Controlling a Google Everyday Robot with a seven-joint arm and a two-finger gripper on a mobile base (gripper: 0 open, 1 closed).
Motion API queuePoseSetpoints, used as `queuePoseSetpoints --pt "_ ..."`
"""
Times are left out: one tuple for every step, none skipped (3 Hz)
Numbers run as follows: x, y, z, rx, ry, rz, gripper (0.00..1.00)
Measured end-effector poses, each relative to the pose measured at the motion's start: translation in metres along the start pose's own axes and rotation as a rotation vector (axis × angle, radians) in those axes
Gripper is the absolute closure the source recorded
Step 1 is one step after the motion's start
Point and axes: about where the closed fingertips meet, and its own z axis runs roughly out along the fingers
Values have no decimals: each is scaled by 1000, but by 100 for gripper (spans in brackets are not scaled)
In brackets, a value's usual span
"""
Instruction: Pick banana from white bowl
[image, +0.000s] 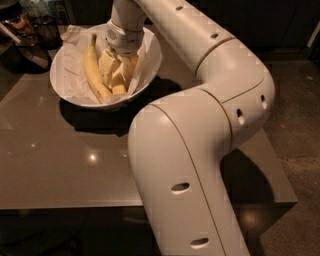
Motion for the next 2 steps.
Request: queuePoseSetpoints --pt "-1 -2 7 -10 6 1 45" --pt "-2 -3 12 -19 12 -1 46"
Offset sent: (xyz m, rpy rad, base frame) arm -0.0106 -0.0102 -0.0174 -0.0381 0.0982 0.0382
